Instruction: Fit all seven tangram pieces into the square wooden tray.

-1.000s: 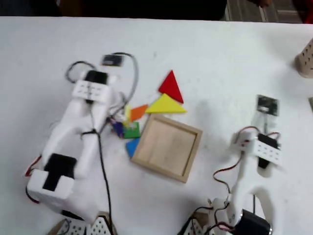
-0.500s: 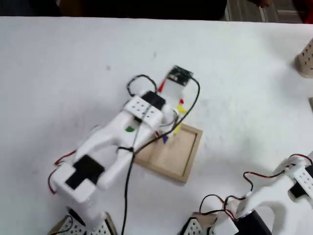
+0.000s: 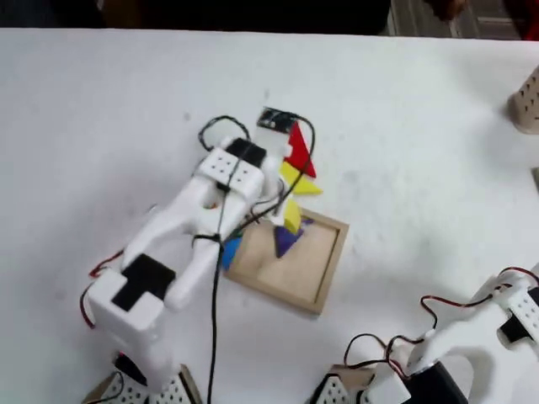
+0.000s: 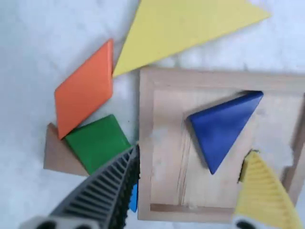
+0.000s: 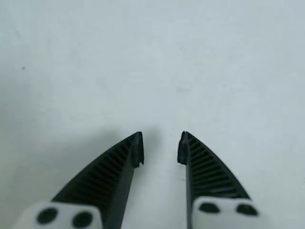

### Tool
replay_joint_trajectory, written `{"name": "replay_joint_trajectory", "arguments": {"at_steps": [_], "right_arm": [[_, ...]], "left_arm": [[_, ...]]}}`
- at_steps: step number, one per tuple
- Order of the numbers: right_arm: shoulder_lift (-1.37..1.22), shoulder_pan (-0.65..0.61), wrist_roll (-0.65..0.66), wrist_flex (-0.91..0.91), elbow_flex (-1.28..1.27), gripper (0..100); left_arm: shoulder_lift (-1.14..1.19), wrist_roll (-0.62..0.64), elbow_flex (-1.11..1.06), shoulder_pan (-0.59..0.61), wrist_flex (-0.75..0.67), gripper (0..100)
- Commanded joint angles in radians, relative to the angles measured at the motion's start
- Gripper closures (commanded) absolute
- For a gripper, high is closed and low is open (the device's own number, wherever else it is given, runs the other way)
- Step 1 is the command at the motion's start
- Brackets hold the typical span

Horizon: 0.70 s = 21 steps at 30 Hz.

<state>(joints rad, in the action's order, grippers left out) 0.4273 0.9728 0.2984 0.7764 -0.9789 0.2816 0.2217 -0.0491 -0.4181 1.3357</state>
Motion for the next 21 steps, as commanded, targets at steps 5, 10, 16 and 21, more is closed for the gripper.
{"name": "replay_joint_trajectory", "arguments": {"at_steps": [5, 10, 16, 21], "right_arm": [[0.004, -0.007, 0.005, 0.031, 0.038, 87.2], [0.013, -0.165, 0.012, 0.133, 0.028, 87.2], [0.013, -0.506, 0.012, 0.288, 0.083, 87.2], [0.013, -0.816, 0.005, 0.427, 0.206, 90.5]], "left_arm": [[-0.219, 0.008, -0.184, -0.071, -0.048, 65], [-0.410, 0.008, -0.374, -0.013, -0.112, 67], [-0.731, 0.008, -0.601, 0.217, -0.195, 94], [-0.871, 0.017, -0.807, 0.475, -0.364, 96]]}}
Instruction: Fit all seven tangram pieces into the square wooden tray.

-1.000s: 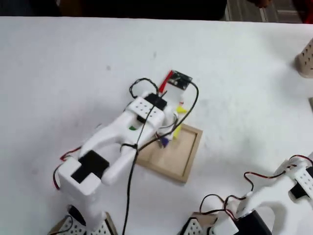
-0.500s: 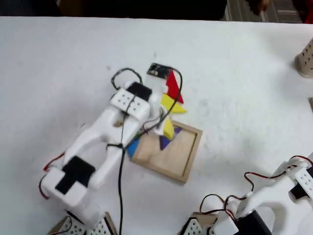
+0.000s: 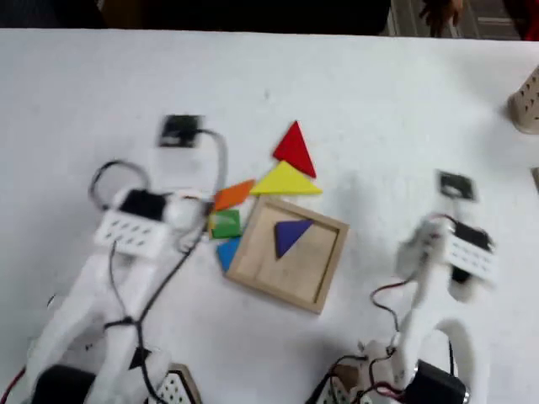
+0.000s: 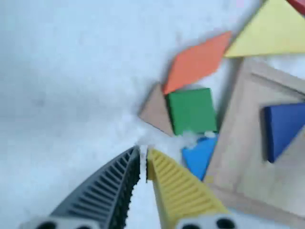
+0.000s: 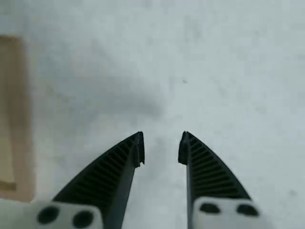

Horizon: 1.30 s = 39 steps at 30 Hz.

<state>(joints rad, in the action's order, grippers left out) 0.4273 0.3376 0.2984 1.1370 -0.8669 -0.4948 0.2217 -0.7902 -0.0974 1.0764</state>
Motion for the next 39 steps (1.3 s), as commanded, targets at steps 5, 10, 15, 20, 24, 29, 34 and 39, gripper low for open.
{"name": "replay_joint_trajectory", "arguments": {"at_steps": [5, 10, 15, 20, 24, 29, 34, 39], "right_arm": [[0.002, -0.440, -0.018, -0.007, 0.106, 96.6], [0.002, -0.605, -0.169, -0.199, 0.023, 98.1], [0.001, -0.716, -0.244, -0.403, -0.118, 98.1], [0.001, -0.730, -0.250, -0.463, -0.160, 98.1], [-0.018, -0.779, -0.252, -0.467, -0.172, 98.1], [-0.143, -0.786, -0.252, -0.513, -0.121, 98.1], [-0.263, -0.782, -0.249, -0.466, 0.011, 98.1], [-0.328, -0.789, -0.250, -0.463, 0.091, 98.1]], "left_arm": [[-0.077, 0.020, -0.120, 0.469, -0.236, 98], [0.093, 0.011, -0.104, 0.549, -0.316, 98], [0.278, 0.011, 0.031, 0.585, -0.325, 98], [0.432, 0.014, 0.129, 0.599, -0.321, 98], [0.490, 0.017, 0.173, 0.604, -0.319, 98], [0.492, 0.029, 0.178, 0.624, -0.318, 98], [0.492, 0.069, 0.178, 0.634, -0.318, 98], [0.492, 0.069, 0.178, 0.631, -0.319, 98]]}}
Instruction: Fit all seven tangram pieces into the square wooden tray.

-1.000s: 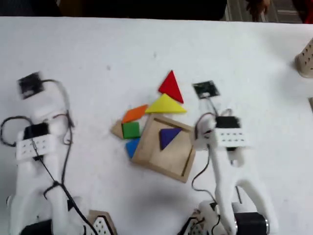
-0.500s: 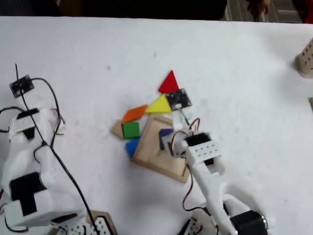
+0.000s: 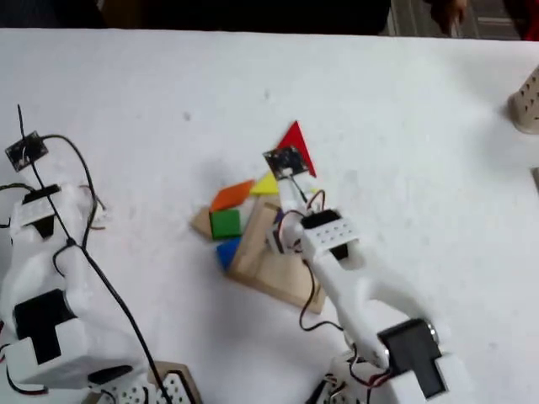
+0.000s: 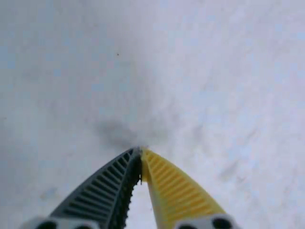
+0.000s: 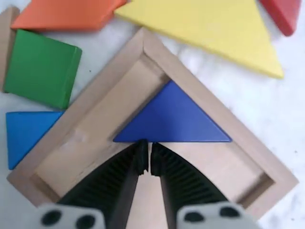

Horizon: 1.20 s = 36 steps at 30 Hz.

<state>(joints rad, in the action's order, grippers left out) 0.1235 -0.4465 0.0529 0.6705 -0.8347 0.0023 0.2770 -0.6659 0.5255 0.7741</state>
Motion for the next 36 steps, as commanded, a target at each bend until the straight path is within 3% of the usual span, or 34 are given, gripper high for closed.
{"name": "replay_joint_trajectory", "arguments": {"at_steps": [1, 12, 17, 22, 36], "right_arm": [[-0.028, -0.005, -0.005, 0.004, 0.069, 98.1], [0.117, 0.024, 0.003, 0.151, 0.083, 97.8], [0.084, 0.101, 0.003, 0.140, 0.052, 97.8], [-0.038, 0.134, 0.005, -0.004, 0.068, 97.8], [-0.148, -0.025, -0.005, 0.031, 0.221, 98.1]], "left_arm": [[-0.005, 0.014, 0.054, 0.008, -0.017, 98], [-0.002, 0.014, 0.054, 0.007, -0.023, 98], [-0.001, 0.014, 0.054, -0.002, -0.023, 98], [0.001, 0.014, 0.054, -0.004, -0.023, 98], [0.001, 0.012, 0.052, -0.004, -0.023, 98]]}}
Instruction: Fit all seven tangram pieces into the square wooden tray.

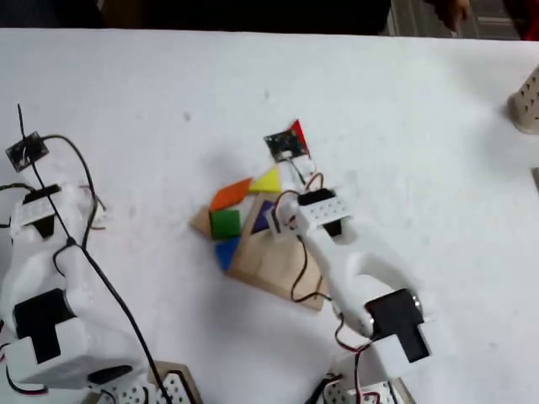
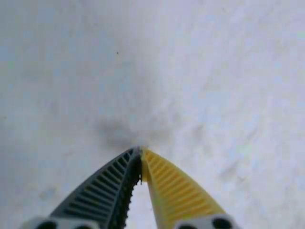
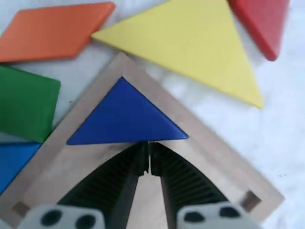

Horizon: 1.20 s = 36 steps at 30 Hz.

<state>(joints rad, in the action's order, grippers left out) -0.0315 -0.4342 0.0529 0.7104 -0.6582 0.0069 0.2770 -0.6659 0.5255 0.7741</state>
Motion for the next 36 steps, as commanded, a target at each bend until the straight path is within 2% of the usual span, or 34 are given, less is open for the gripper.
{"name": "replay_joint_trajectory", "arguments": {"at_steps": [1, 5, 11, 15, 20, 25, 31, 36], "right_arm": [[0.007, -0.038, -0.005, -0.005, 0.054, 98.1], [0.016, -0.025, -0.005, 0.024, 0.061, 98.1], [0.209, 0.021, -0.005, 0.209, 0.038, 98.1], [0.302, 0.062, -0.006, 0.183, -0.072, 98.1], [0.305, 0.137, -0.006, 0.053, -0.166, 98.1], [0.305, 0.153, -0.002, 0.041, -0.166, 98.1], [0.305, 0.150, 0.002, 0.042, -0.169, 98.1], [0.305, 0.150, 0.003, 0.042, -0.170, 98.1]], "left_arm": [[-0.004, 0.012, 0.052, -0.004, -0.023, 98], [-0.004, 0.012, 0.052, -0.005, -0.023, 98], [-0.004, -0.011, 0.049, -0.030, -0.023, 98], [-0.008, -0.127, 0.046, -0.091, -0.015, 98], [-0.008, -0.132, 0.044, -0.168, 0.005, 98], [-0.012, -0.130, 0.054, -0.282, 0.106, 97], [-0.068, -0.095, 0.048, -0.435, 0.169, 84], [-0.128, -0.009, 0.034, -0.575, 0.169, 87]]}}
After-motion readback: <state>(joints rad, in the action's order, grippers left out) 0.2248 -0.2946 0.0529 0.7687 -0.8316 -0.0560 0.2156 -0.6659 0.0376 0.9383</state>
